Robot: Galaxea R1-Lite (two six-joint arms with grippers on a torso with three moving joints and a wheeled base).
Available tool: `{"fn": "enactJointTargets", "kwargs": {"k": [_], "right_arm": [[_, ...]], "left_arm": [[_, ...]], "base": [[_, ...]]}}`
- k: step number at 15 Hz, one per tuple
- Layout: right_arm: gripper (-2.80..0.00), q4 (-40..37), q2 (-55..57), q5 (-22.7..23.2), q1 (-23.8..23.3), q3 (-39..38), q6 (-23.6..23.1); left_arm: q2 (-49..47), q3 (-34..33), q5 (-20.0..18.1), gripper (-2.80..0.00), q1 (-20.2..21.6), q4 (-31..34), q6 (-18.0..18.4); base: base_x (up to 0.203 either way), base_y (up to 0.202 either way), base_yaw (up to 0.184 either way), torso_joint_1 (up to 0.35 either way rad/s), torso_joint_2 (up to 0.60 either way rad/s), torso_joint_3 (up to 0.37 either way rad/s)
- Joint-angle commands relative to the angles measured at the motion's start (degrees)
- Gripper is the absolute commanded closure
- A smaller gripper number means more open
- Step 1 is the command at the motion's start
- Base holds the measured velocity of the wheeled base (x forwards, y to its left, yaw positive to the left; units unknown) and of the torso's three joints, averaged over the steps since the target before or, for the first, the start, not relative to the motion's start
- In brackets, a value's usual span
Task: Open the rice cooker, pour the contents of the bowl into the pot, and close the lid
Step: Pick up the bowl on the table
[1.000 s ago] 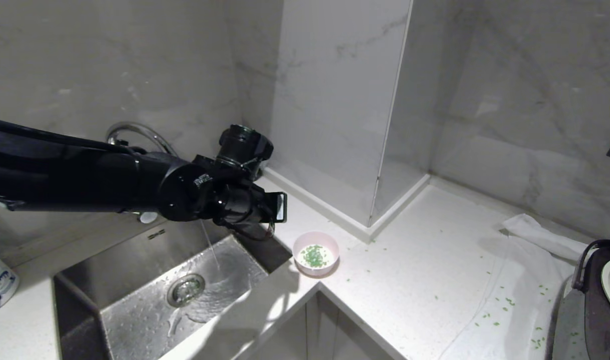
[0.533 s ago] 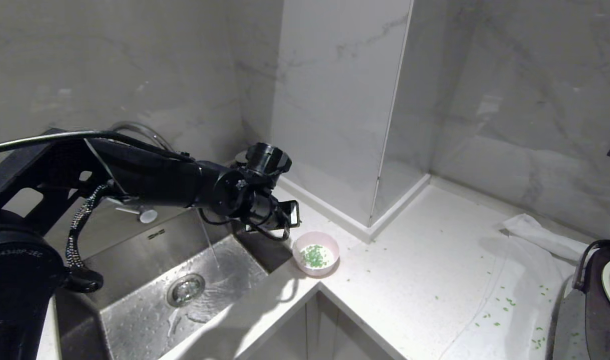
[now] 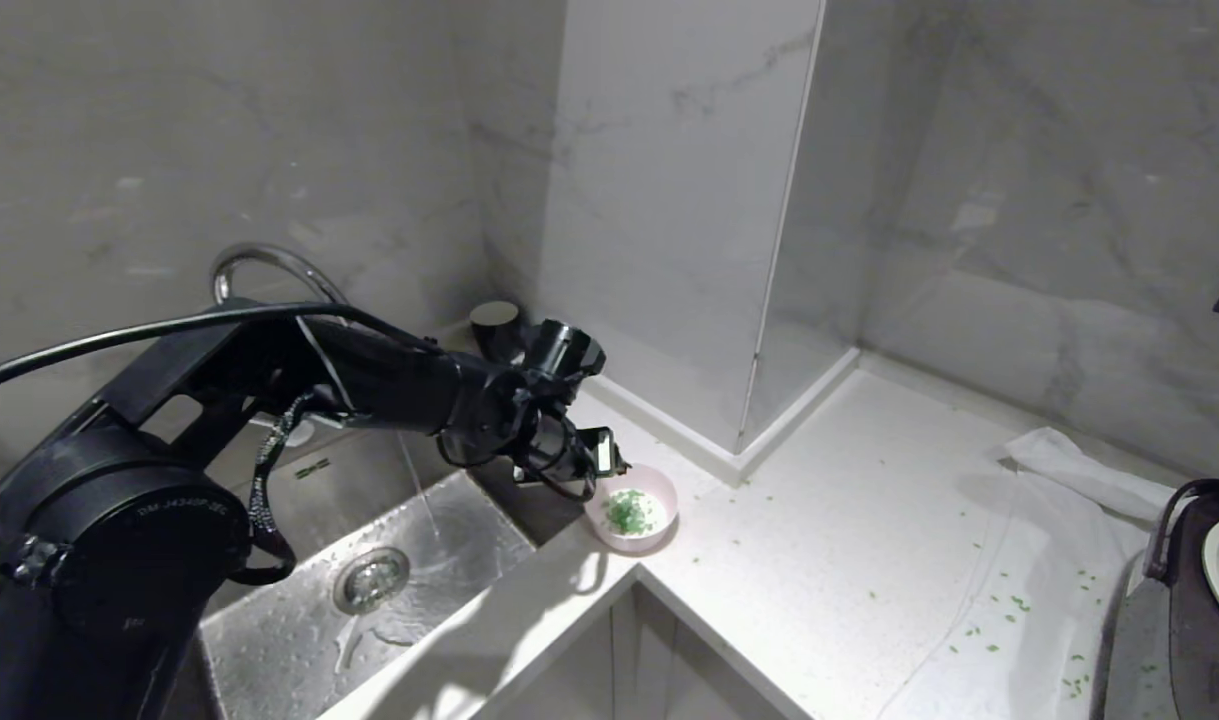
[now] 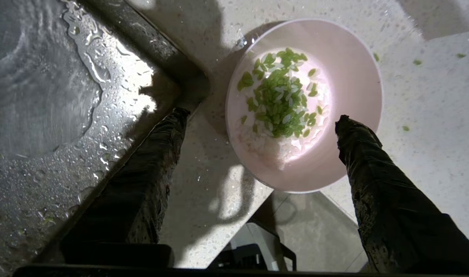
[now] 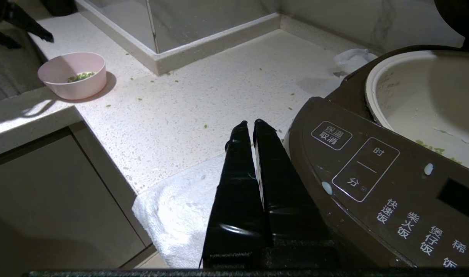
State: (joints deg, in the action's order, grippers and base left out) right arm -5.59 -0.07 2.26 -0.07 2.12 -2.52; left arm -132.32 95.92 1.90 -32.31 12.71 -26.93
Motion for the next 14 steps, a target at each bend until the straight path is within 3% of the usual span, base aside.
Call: {"fn": "enactJointTargets", "kwargs": {"k": [1, 11, 12, 14], "right_arm": [[0.0, -0.04, 0.07, 0.03, 0.07, -0.01, -0.03], [0.0, -0.04, 0.07, 0.03, -0.01, -0.01, -0.03], [0.0, -0.04, 0.07, 0.03, 0.07, -0.01, -0.03], [0.0, 0.01, 0.07, 0.03, 0.04, -0.01, -0.03]], "left_arm": [[-3.52, 0.89, -0.01, -2.8, -0.11, 0.04, -0.21], [-8.85, 3.75, 0.03, -2.8, -1.53, -0.14, -1.9], [-9.01, 3.75, 0.03, 0.0, -1.53, -0.14, -1.9], [-9.09, 3.66, -0.06, 0.0, -1.53, -0.05, -1.9]], "base": [[0.0, 0.0, 0.0, 0.0, 0.0, 0.0], [0.0, 0.0, 0.0, 0.0, 0.0, 0.0], [0.0, 0.0, 0.0, 0.0, 0.0, 0.0], [0.0, 0.0, 0.0, 0.0, 0.0, 0.0]]}}
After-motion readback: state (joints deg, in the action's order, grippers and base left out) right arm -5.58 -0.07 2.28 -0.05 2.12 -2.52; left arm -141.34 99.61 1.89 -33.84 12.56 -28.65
